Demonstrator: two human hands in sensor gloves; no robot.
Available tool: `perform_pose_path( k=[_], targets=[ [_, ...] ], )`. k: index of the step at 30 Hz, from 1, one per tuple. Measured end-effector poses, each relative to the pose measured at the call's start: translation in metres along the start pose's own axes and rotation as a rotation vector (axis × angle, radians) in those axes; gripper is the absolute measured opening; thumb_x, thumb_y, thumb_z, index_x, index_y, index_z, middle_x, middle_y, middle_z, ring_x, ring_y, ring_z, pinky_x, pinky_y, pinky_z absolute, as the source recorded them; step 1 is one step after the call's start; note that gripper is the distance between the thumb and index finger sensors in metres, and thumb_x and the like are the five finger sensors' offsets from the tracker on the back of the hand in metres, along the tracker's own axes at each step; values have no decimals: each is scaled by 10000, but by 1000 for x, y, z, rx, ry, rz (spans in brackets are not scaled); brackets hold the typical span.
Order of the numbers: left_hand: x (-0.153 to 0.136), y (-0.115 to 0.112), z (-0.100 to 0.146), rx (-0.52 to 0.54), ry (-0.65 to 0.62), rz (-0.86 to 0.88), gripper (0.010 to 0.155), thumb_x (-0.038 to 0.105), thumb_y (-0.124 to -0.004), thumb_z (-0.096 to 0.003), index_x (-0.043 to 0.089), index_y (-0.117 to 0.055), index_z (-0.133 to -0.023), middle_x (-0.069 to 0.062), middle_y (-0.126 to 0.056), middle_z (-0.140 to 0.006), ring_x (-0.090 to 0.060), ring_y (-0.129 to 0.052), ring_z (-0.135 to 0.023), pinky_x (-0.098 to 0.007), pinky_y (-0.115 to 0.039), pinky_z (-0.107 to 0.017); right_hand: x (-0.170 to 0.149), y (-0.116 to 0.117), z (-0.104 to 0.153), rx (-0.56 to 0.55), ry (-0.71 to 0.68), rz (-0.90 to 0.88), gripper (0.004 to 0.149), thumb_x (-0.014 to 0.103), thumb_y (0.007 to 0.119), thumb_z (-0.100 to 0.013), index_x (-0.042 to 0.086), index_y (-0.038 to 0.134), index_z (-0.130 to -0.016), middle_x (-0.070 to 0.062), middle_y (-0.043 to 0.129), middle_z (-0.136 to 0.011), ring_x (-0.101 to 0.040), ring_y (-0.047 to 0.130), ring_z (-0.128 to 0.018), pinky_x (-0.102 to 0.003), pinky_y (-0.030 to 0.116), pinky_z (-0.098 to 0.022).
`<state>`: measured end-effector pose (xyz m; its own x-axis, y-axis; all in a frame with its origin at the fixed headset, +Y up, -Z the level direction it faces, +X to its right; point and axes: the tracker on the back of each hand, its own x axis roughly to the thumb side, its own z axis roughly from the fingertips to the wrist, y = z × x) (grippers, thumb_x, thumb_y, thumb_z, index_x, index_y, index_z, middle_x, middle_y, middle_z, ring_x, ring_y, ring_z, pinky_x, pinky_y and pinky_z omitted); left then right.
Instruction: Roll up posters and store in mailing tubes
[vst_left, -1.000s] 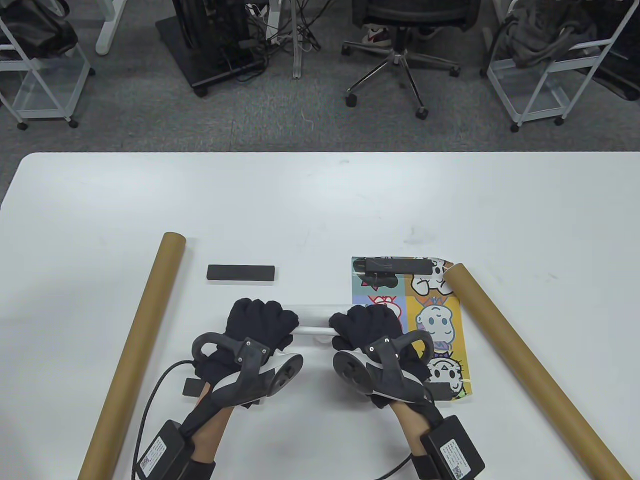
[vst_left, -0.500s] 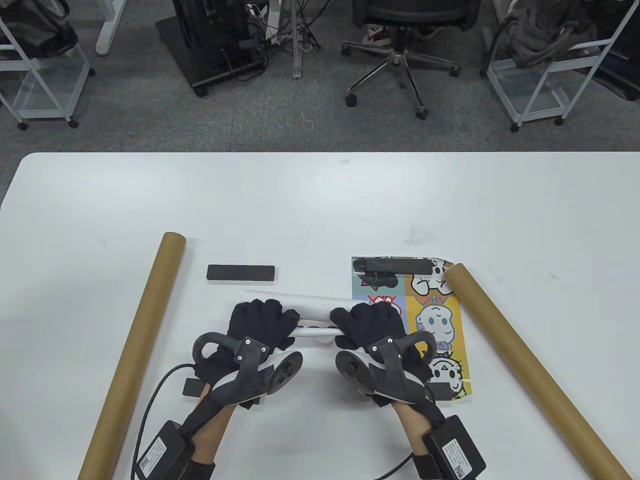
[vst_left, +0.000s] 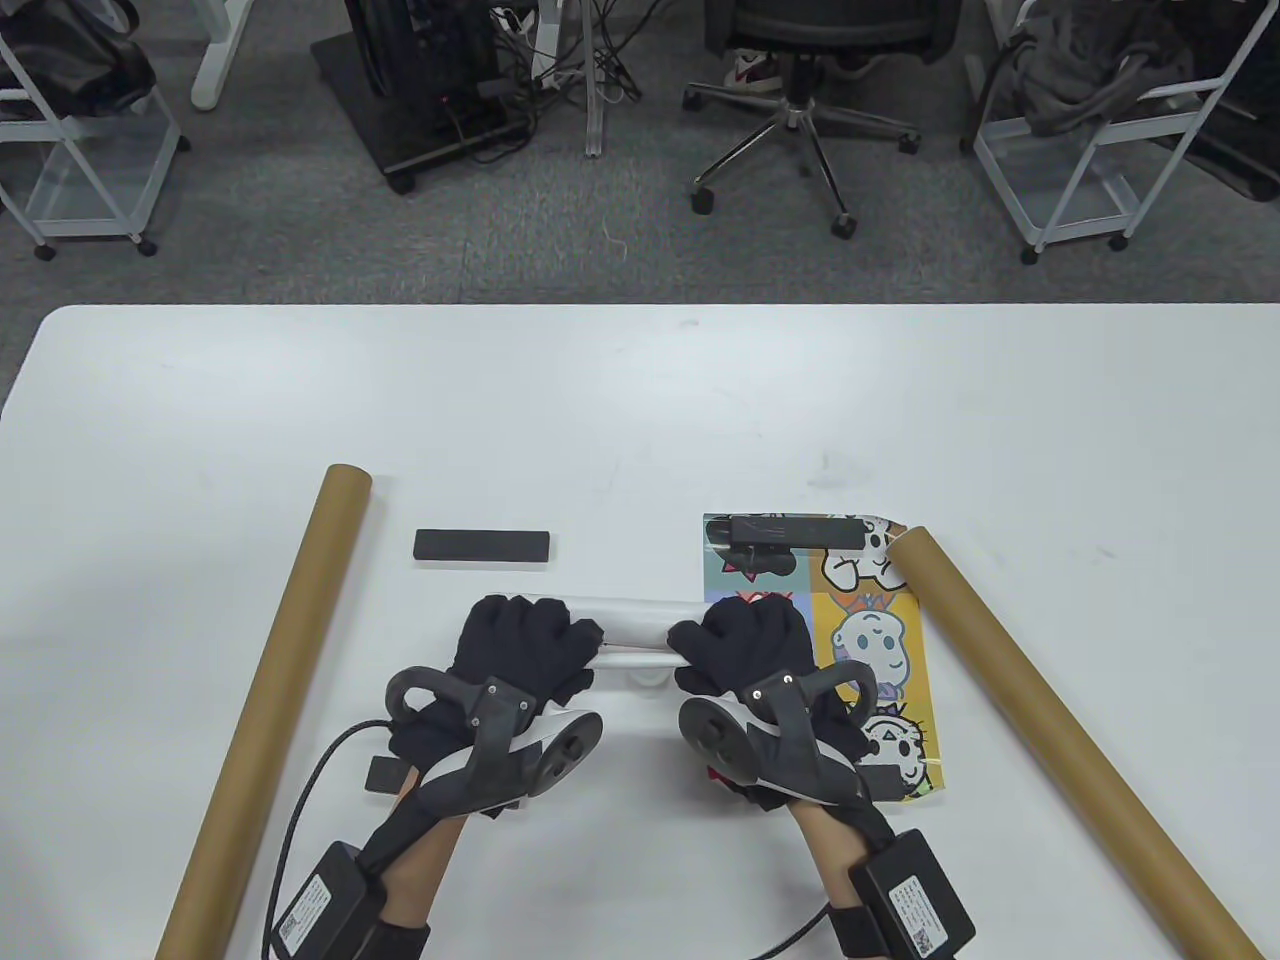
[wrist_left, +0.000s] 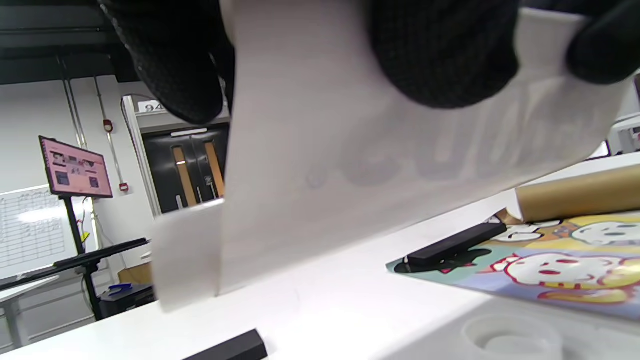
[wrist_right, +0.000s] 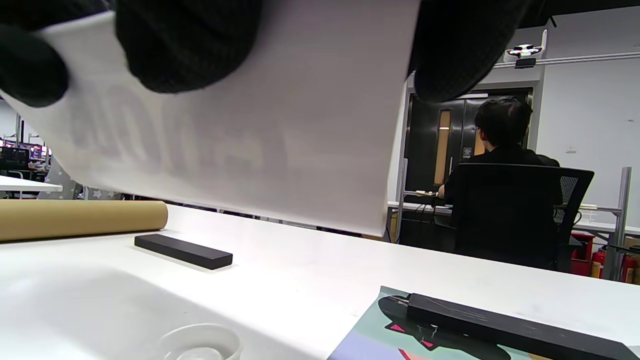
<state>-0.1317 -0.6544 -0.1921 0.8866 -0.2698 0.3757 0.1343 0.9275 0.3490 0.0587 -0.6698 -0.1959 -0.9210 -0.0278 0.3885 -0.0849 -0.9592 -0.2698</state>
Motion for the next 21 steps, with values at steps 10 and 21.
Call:
perform_pose_path(
  k=[10,21],
  targets=[
    [2,-2,-2,-55,0,10,474,425,-658,-513,360,-701,-980,101,-870,-850,-166,-930,-673,-482,-760,-754,2,4,-2,92,-3,-17,463,315,668,-478,196,655,-925,-43,821,-766,-291,880,-580,-638,679,-655],
    [6,-1,-1,-65,-48,-93,270,523,-806,-463,389,-849,-694,137,-944,-709,-170,-968,-642,-482,-776,-748,13,-1,-1,68,-56,14,376,418,770,-431,273,829,-773,-9,876,-617,-269,904,-475,-612,729,-632]
  ],
)
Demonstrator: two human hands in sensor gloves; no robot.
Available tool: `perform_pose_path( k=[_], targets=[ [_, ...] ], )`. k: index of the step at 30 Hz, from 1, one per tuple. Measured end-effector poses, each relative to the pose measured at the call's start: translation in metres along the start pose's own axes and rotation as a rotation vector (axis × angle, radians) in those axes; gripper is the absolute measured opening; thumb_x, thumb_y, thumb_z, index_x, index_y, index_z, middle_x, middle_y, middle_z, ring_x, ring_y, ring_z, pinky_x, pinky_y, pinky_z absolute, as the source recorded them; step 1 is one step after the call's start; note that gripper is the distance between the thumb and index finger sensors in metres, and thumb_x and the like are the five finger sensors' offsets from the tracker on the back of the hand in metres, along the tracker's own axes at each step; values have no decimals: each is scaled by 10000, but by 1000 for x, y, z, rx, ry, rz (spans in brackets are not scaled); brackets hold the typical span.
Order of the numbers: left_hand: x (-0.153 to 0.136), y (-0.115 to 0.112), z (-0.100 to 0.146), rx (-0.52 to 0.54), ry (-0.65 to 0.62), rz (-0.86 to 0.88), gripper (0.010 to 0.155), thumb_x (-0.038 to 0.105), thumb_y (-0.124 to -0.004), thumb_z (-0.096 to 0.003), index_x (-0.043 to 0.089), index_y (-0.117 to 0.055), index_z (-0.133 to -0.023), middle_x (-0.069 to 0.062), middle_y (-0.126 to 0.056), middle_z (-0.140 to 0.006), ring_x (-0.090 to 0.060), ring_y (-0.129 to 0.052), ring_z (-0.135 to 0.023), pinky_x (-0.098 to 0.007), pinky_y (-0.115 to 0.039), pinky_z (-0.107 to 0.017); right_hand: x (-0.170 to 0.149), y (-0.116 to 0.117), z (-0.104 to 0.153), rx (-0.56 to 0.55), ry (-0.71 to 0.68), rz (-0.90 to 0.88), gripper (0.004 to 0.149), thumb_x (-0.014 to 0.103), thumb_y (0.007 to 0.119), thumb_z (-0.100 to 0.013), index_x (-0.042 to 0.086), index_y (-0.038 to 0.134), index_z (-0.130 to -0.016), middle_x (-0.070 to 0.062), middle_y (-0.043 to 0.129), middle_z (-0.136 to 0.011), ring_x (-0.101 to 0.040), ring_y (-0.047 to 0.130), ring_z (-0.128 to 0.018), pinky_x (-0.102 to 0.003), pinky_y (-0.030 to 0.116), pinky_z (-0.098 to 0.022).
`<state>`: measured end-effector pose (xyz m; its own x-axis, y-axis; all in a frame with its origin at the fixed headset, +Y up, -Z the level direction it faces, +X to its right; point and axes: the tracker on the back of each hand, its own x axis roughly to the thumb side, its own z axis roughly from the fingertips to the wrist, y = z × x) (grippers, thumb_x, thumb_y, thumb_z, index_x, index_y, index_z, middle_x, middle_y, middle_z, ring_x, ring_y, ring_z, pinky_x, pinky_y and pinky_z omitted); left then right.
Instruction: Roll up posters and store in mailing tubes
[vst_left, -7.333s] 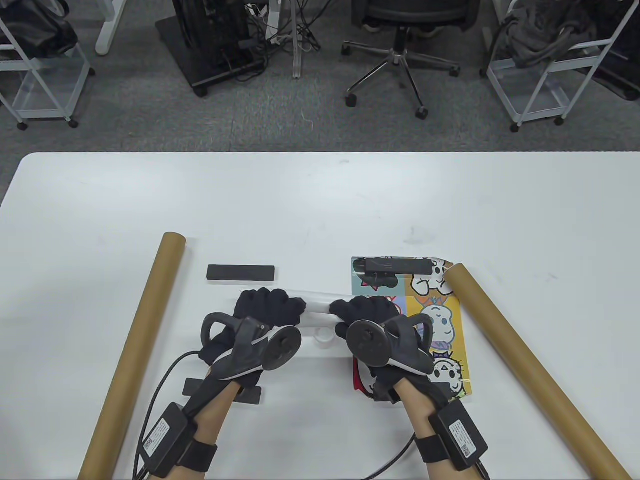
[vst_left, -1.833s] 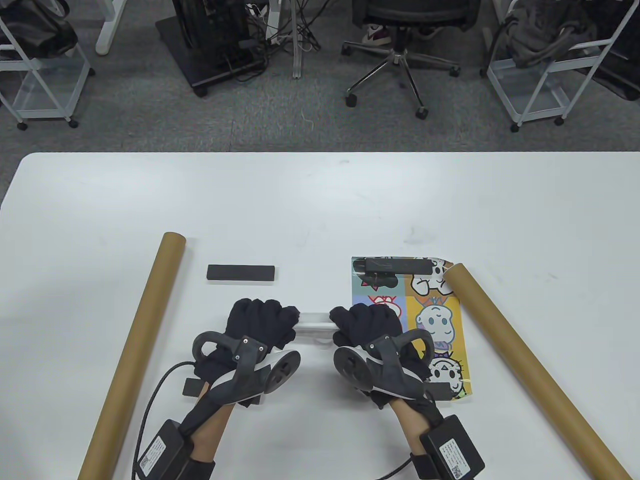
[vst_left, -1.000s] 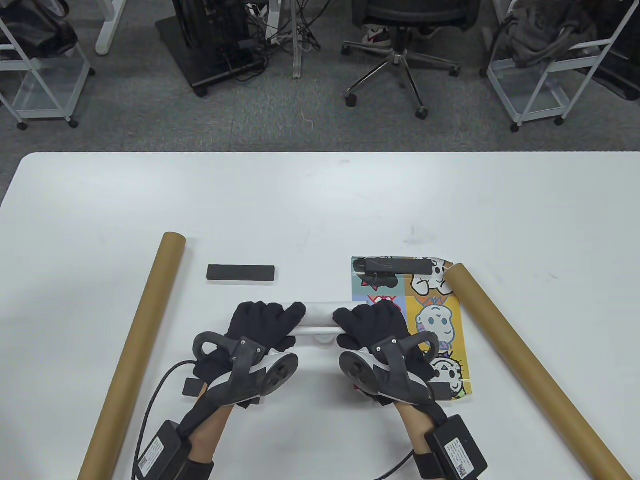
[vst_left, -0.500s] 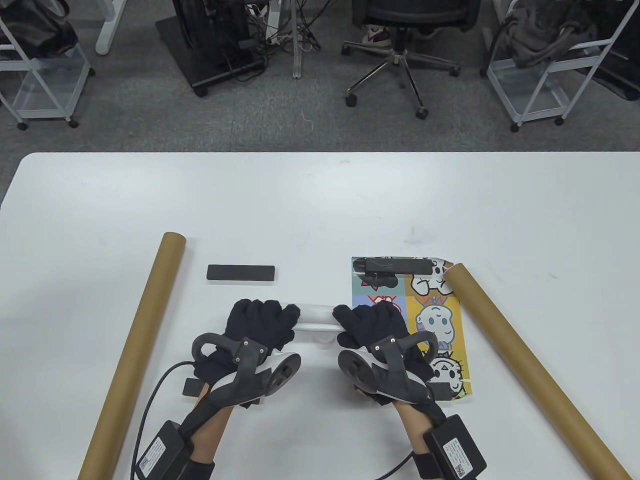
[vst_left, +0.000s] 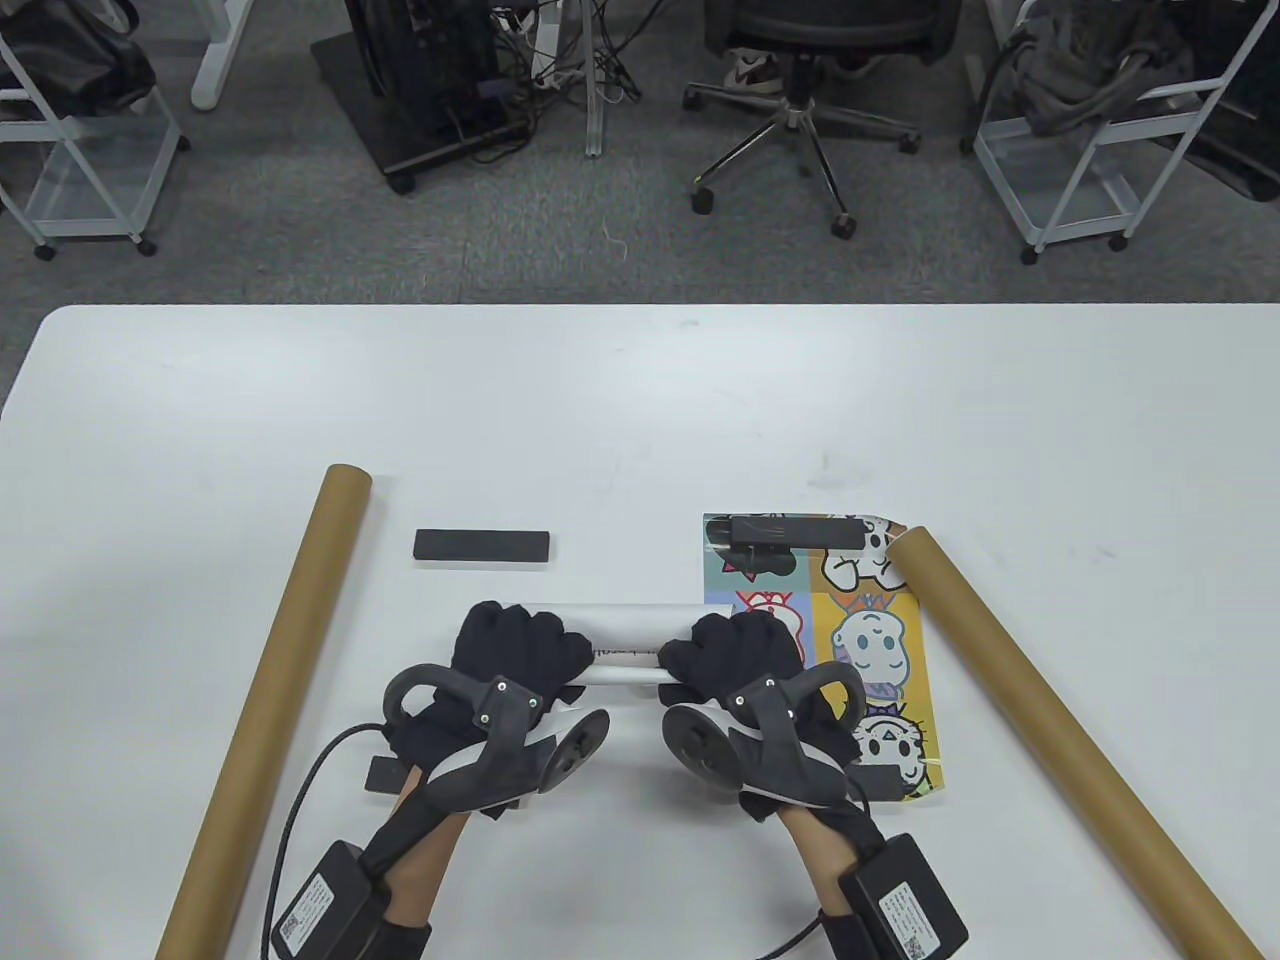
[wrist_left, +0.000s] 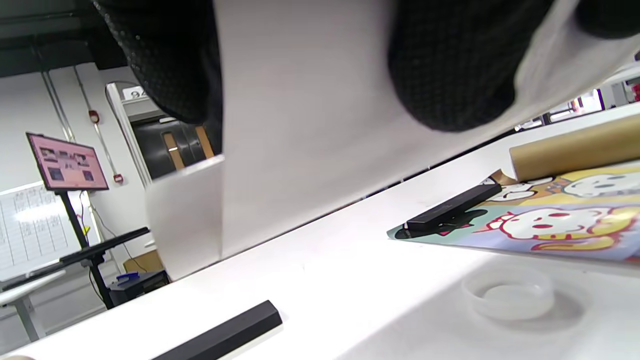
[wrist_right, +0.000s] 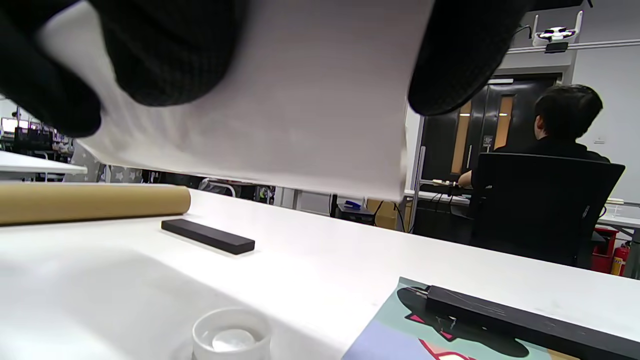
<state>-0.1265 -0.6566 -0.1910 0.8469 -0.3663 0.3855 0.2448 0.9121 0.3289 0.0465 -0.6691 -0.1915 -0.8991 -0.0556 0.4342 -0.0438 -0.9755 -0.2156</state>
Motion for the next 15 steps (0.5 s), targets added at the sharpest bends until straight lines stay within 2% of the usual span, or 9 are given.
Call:
perform_pose_path(
  k=[4,7,9,11,13,15],
  targets=[
    [6,0,-1,-2,-5,-92,354,517,-747,-495,419,-812,-829,97,-873,-883,-199,-917,-763,-494,-740,-773,0,3,-1,29,7,10,409,414,733,-438,263,827,-806,-10,882,-641,-279,910,-506,-609,729,-633],
    [7,0,-2,-48,20,-52,487,474,-703,-521,401,-729,-1001,53,-751,-995,-225,-837,-837,-516,-686,-799,-2,5,-1,30,19,-8,430,403,716,-434,256,818,-825,-18,875,-660,-286,907,-521,-613,723,-635],
    [6,0,-2,-36,28,-10,546,450,-700,-521,350,-698,-1058,35,-737,-999,-226,-833,-830,-521,-685,-797,-3,4,-1,27,21,-12,450,395,706,-436,249,798,-852,-19,867,-676,-286,904,-532,-615,720,-637],
    [5,1,-1,-6,20,-2,601,438,-717,-509,336,-643,-1097,71,-797,-939,-189,-885,-769,-492,-733,-780,-4,4,0,22,22,-26,495,385,704,-436,229,755,-903,-13,862,-685,-281,903,-538,-611,720,-639],
    [5,2,0,43,6,6,671,448,-756,-482,356,-560,-1117,121,-867,-870,-142,-948,-703,-449,-788,-758,-5,4,0,6,21,-28,546,370,718,-431,223,684,-956,12,884,-700,-274,923,-545,-599,730,-640],
    [4,3,1,82,2,20,659,456,-787,-458,354,-605,-1083,137,-912,-840,-123,-993,-682,-425,-818,-744,-6,3,0,0,27,-26,551,361,746,-424,217,680,-952,13,901,-764,-271,954,-581,-592,741,-636]
  ],
)
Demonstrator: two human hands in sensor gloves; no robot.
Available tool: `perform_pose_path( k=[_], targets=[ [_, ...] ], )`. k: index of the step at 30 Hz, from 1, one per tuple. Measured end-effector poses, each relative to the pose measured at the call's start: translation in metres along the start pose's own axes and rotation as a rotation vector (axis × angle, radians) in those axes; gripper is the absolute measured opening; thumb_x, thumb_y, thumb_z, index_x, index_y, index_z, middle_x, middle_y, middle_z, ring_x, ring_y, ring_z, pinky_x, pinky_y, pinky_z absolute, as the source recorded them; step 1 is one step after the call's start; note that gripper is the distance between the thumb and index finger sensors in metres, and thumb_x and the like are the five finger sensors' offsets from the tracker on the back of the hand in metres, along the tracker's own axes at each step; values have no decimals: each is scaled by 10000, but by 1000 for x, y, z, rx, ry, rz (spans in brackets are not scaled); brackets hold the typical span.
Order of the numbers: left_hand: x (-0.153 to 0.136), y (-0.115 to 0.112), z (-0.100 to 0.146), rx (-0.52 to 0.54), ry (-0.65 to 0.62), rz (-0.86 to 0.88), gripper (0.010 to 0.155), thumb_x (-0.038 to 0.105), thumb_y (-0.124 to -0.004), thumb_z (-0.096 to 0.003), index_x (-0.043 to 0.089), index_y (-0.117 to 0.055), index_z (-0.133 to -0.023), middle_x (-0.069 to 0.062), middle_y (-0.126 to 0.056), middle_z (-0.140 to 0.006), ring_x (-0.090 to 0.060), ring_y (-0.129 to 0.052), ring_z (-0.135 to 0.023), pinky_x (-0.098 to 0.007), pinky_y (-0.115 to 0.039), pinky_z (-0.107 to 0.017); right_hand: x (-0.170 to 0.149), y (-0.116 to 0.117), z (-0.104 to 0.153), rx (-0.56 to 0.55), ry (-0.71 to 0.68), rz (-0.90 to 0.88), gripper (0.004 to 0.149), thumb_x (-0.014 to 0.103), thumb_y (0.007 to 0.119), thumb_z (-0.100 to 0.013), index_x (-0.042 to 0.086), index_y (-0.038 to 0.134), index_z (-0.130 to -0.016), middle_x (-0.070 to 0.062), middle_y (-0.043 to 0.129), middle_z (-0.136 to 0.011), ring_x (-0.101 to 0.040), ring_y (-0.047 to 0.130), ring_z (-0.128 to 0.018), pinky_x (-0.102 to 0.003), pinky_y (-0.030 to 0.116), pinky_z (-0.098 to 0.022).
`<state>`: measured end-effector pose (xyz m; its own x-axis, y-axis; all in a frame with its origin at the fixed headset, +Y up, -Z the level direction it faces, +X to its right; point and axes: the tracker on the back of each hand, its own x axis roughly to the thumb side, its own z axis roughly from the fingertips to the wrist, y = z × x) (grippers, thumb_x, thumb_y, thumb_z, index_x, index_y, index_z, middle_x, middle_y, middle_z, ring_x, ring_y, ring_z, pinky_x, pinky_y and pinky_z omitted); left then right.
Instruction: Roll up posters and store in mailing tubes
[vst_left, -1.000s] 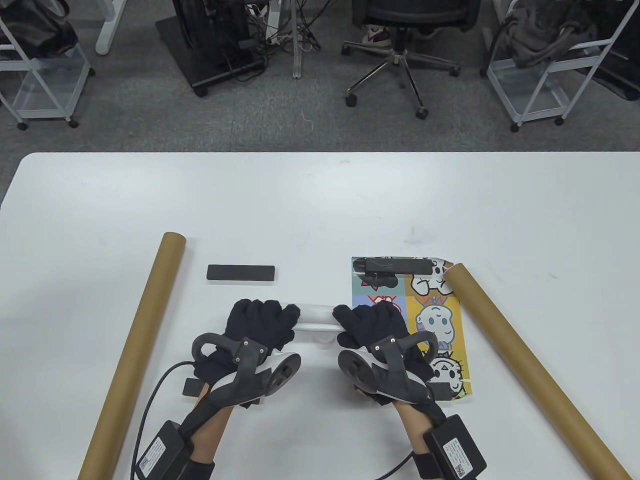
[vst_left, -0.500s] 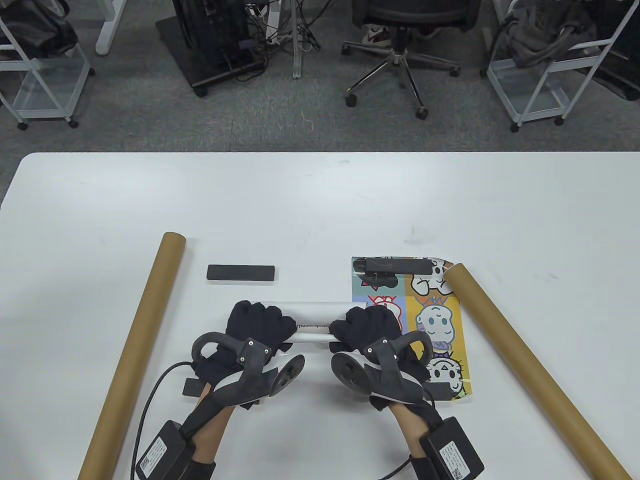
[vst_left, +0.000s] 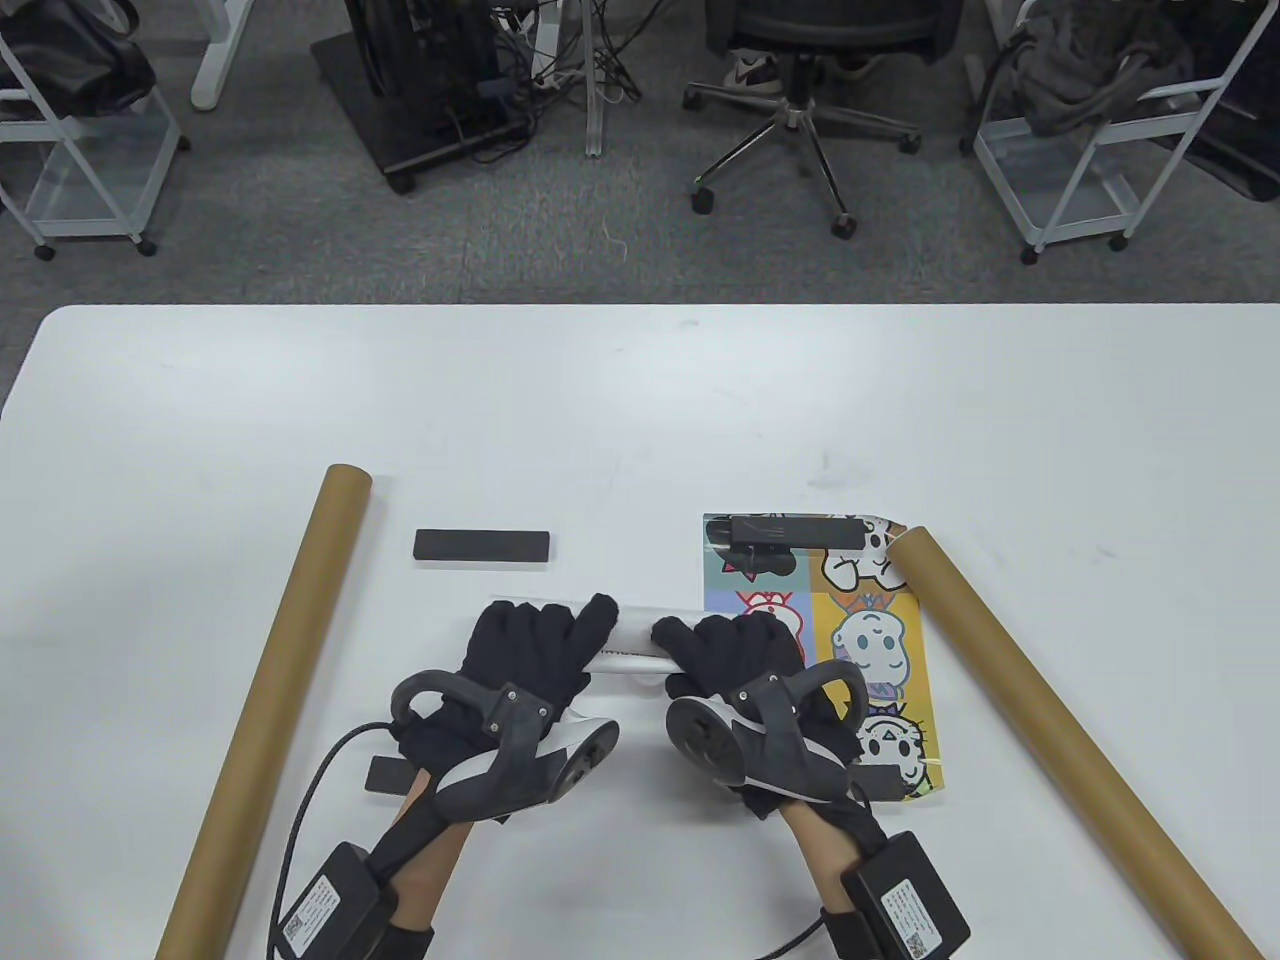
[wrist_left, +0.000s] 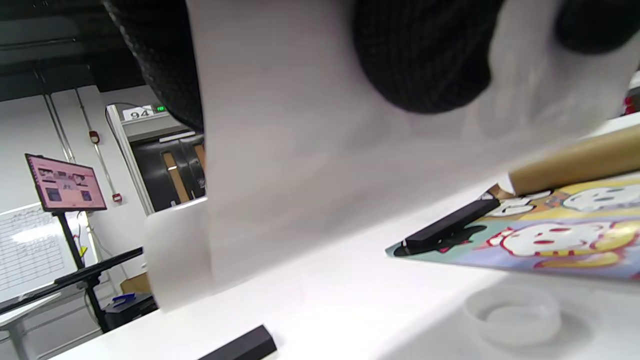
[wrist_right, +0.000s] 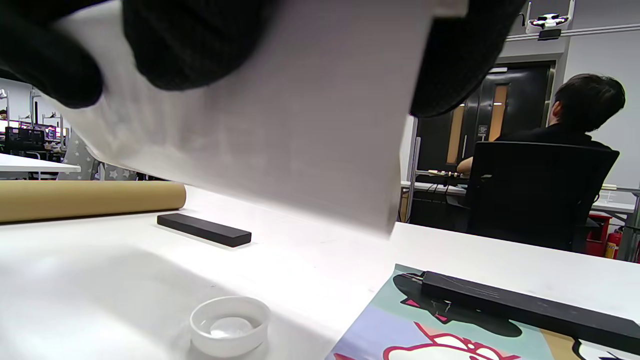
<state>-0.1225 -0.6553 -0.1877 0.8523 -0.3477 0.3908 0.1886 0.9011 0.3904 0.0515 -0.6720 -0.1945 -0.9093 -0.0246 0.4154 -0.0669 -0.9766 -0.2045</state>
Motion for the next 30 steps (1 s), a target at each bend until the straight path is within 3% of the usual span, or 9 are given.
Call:
perform_pose_path(
  k=[3,8,12,15,18,24,26,30],
  targets=[
    [3,0,0,5,-13,-14,528,456,-790,-453,384,-735,-974,139,-955,-826,-119,-1032,-668,-418,-834,-732,1,2,-1,25,12,19,502,342,749,-429,216,720,-915,2,915,-772,-272,973,-602,-586,755,-628],
    [6,-5,-2,-54,-4,-23,457,435,-718,-495,365,-687,-946,117,-883,-831,-145,-949,-648,-460,-780,-747,0,4,-3,84,7,-7,493,334,687,-471,191,608,-936,-30,814,-754,-283,874,-561,-625,692,-649],
    [8,-2,-3,-32,-6,-51,321,488,-841,-435,366,-778,-726,143,-909,-671,-139,-950,-549,-461,-805,-717,6,2,-2,43,2,43,449,425,785,-401,249,665,-796,20,813,-669,-261,869,-514,-611,706,-647],
    [6,-2,-2,-38,-8,-24,269,507,-836,-442,377,-810,-676,145,-931,-649,-148,-964,-557,-463,-803,-721,5,0,-2,19,-7,21,379,435,794,-405,268,727,-738,24,849,-621,-258,890,-477,-602,728,-632],
    [4,-2,-1,-40,-13,-27,285,533,-792,-464,390,-835,-708,132,-947,-721,-172,-974,-626,-474,-785,-739,5,0,-1,-26,-28,40,364,433,774,-424,270,794,-748,-17,906,-636,-276,922,-476,-598,744,-623],
    [7,-5,-2,-96,-15,-75,421,541,-697,-496,432,-784,-893,62,-790,-959,-219,-862,-796,-514,-708,-787,7,5,-1,39,-12,46,420,405,716,-459,246,790,-840,-64,842,-797,-321,896,-601,-631,700,-648],
    [7,-6,-2,-111,-3,-53,476,528,-680,-504,415,-756,-960,44,-755,-968,-222,-842,-789,-526,-694,-789,7,5,-2,40,-16,31,430,389,712,-458,239,782,-855,-76,810,-817,-321,878,-617,-634,691,-651],
    [3,-5,-1,-80,1,26,562,501,-706,-494,361,-716,-1039,81,-808,-885,-177,-881,-708,-496,-741,-769,5,1,-1,12,-23,11,504,375,731,-434,225,725,-915,-25,847,-719,-266,906,-535,-596,737,-630]
  ],
)
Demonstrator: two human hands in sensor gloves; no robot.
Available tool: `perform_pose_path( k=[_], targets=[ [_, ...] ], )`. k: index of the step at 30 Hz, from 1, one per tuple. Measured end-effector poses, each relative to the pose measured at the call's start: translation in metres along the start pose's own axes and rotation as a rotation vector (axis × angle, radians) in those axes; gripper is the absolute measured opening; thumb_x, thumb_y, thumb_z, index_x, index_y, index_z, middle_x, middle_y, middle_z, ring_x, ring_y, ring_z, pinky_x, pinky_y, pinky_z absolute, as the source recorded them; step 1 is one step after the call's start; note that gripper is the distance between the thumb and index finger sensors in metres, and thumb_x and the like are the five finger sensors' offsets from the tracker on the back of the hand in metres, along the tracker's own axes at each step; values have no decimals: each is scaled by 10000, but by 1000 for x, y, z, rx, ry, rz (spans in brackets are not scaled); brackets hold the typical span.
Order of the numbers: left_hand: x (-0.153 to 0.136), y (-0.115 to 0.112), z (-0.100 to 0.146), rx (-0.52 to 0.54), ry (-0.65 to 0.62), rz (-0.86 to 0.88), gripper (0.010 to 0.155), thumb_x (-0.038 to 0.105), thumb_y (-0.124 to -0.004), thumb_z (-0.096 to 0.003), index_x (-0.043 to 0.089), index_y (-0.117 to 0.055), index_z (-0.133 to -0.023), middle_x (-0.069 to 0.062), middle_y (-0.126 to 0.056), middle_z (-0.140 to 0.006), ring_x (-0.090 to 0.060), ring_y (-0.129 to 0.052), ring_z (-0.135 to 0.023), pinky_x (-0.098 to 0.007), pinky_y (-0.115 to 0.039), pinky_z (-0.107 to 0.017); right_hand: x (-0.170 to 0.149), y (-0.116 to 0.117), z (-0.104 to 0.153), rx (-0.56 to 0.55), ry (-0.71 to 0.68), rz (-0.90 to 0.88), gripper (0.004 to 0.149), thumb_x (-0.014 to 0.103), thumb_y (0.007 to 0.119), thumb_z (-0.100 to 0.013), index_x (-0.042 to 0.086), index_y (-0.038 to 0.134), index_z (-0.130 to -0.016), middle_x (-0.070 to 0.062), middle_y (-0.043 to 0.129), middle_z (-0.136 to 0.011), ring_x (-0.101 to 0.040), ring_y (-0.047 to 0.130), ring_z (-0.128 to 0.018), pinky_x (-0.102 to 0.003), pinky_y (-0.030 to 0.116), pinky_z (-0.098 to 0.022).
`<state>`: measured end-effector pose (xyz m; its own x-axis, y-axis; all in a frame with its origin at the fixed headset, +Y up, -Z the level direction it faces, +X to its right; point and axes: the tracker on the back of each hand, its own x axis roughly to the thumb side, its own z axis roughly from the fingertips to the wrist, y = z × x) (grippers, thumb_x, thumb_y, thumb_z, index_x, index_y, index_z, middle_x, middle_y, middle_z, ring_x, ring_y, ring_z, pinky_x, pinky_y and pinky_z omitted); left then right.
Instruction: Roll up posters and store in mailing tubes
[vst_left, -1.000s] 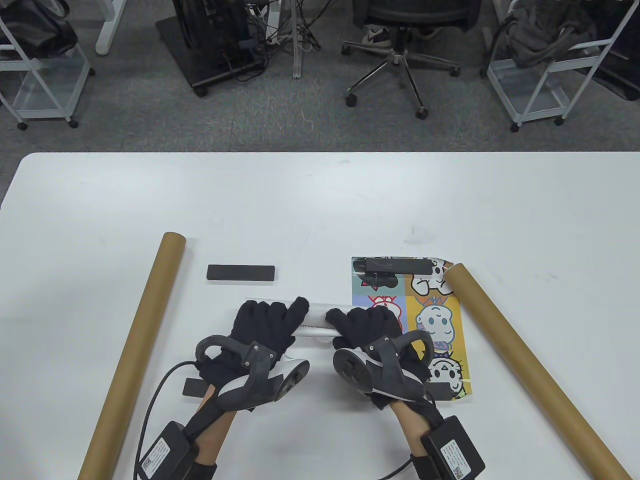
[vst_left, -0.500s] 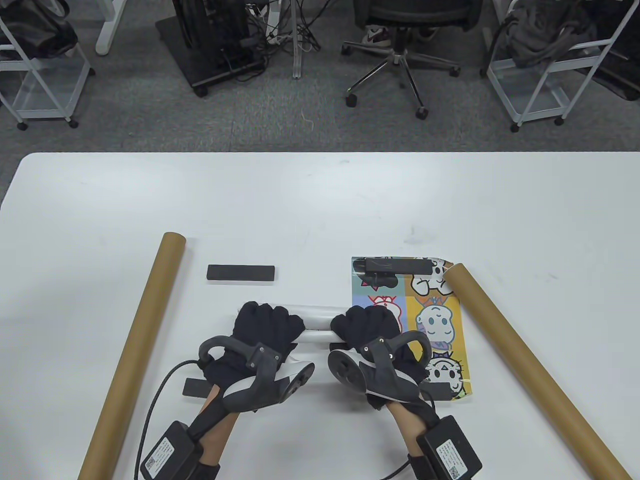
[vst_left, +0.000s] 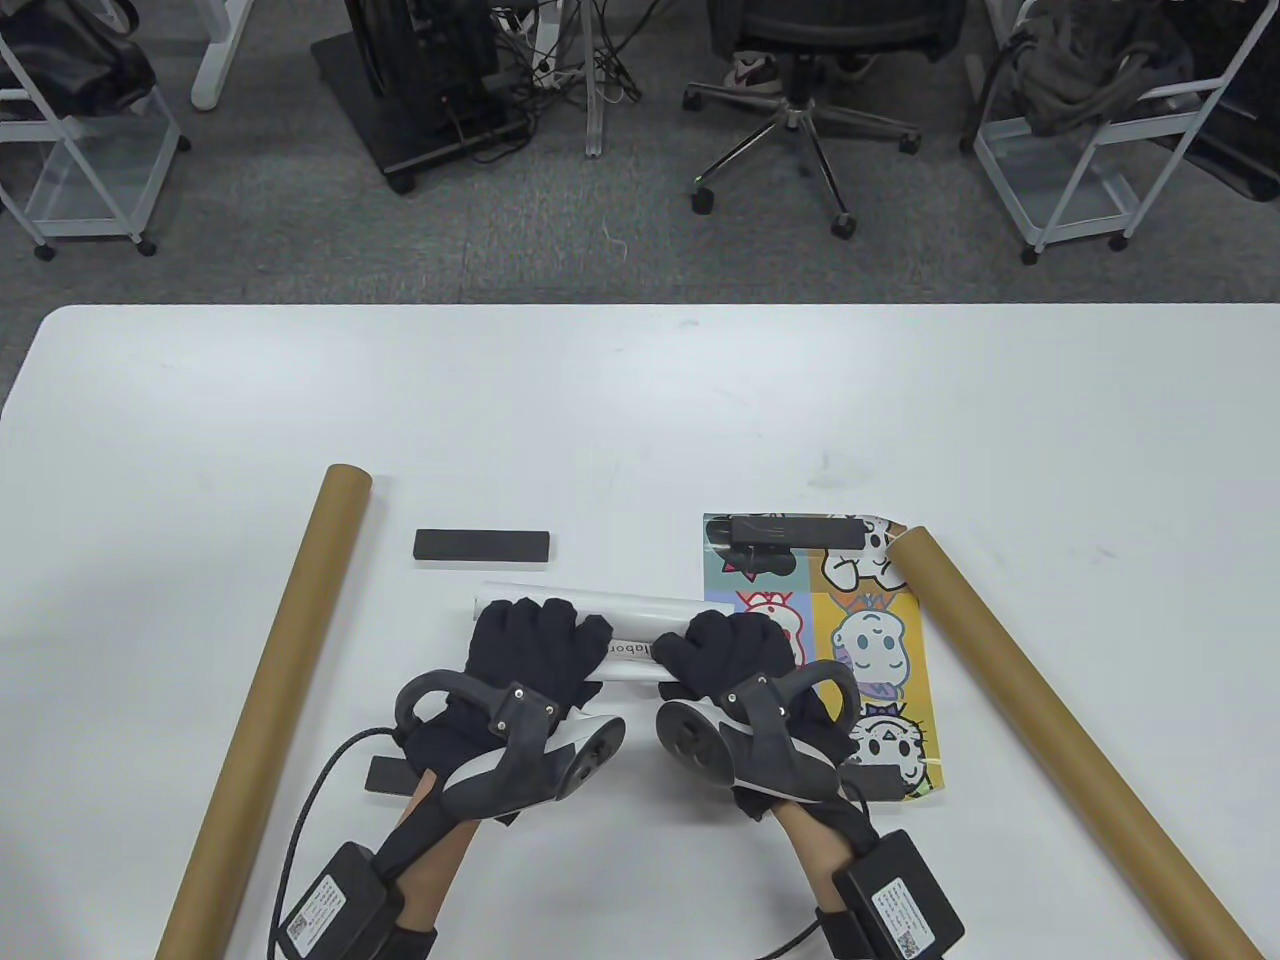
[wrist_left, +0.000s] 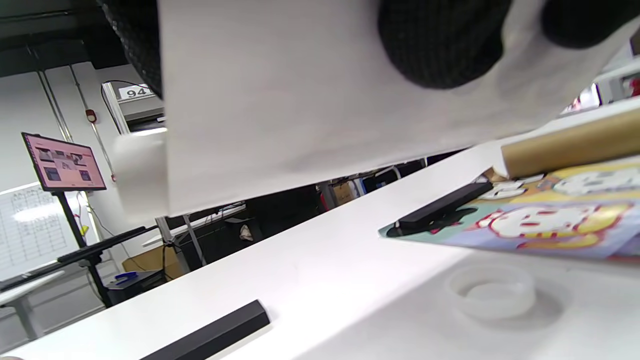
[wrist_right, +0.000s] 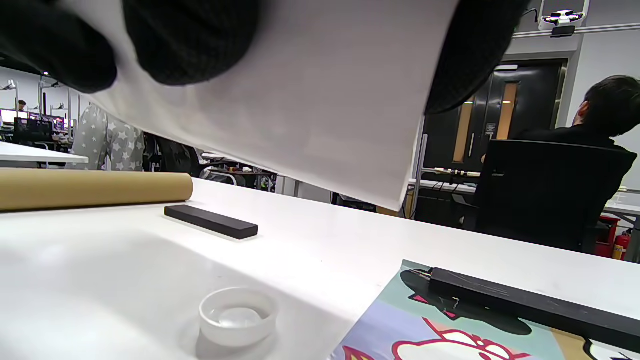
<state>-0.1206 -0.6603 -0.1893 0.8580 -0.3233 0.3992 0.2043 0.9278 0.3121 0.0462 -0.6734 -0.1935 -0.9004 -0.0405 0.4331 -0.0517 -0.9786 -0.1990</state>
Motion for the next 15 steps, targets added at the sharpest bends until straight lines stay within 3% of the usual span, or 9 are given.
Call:
perform_pose_path(
  k=[3,6,9,13,15],
  targets=[
    [-6,0,2,60,-9,90,622,516,-780,-450,371,-688,-1048,125,-882,-824,-143,-942,-662,-446,-804,-744,-3,-3,2,-69,11,15,551,385,789,-383,215,735,-904,19,912,-679,-238,959,-515,-562,773,-621],
    [-6,1,2,89,-9,96,567,514,-809,-432,394,-752,-983,137,-916,-814,-132,-978,-662,-433,-817,-740,-2,-2,0,-45,12,8,500,373,792,-387,225,756,-864,26,943,-714,-237,993,-535,-552,791,-609],
    [-1,1,1,80,-27,49,520,504,-802,-438,398,-792,-947,152,-944,-801,-121,-1008,-659,-431,-816,-740,1,2,-2,23,19,49,483,331,776,-420,218,718,-886,-4,919,-793,-261,984,-607,-570,769,-627],
    [1,-1,0,54,-22,37,495,480,-750,-473,381,-772,-957,135,-924,-816,-140,-987,-664,-453,-791,-746,1,4,-3,79,17,17,474,327,712,-472,186,641,-919,-32,850,-770,-272,912,-577,-604,717,-642],
    [3,-1,0,40,-26,27,475,474,-721,-484,380,-749,-949,131,-900,-822,-146,-964,-664,-467,-774,-753,0,3,-3,72,23,26,498,388,748,-449,199,635,-896,-5,838,-719,-256,892,-531,-601,717,-640]
  ],
)
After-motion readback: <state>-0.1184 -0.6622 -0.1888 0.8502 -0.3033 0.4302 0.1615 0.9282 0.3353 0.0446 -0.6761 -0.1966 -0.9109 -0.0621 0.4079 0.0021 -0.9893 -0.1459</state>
